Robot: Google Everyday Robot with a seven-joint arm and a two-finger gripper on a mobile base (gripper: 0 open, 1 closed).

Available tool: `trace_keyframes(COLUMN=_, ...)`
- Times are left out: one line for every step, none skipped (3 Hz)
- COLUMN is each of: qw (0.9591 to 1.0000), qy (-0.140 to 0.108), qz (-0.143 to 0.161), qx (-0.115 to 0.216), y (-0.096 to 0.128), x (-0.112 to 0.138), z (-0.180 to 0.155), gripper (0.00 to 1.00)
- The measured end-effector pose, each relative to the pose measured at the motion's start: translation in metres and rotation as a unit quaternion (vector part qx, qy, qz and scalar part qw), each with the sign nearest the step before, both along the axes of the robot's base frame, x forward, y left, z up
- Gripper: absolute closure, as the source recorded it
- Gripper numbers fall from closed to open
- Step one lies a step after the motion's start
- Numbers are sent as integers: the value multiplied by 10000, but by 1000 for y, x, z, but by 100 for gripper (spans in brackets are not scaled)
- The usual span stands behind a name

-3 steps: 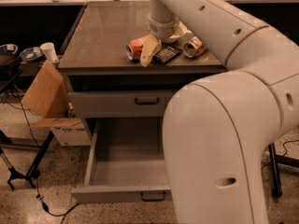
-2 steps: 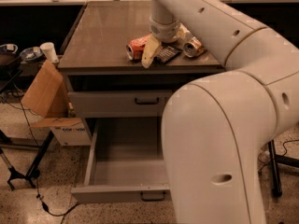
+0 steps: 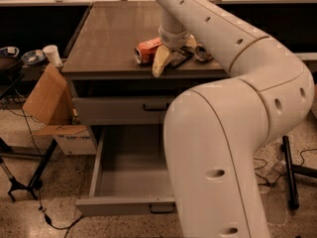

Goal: Place rxbar chocolate into middle drawer

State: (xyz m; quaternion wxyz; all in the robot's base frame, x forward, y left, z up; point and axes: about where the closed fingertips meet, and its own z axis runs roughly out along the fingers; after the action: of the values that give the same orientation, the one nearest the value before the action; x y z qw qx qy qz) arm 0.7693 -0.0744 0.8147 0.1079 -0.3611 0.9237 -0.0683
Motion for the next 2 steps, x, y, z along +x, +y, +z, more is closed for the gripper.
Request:
trace_keyframes(qw=10000, qy=24, qz=67, qx=7, y=0, x=3, z=-3, gripper=0)
trace_keyframes(qw=9999, qy=29, qz=154, qx=19, y=0, x=5, z=-3, gripper=14)
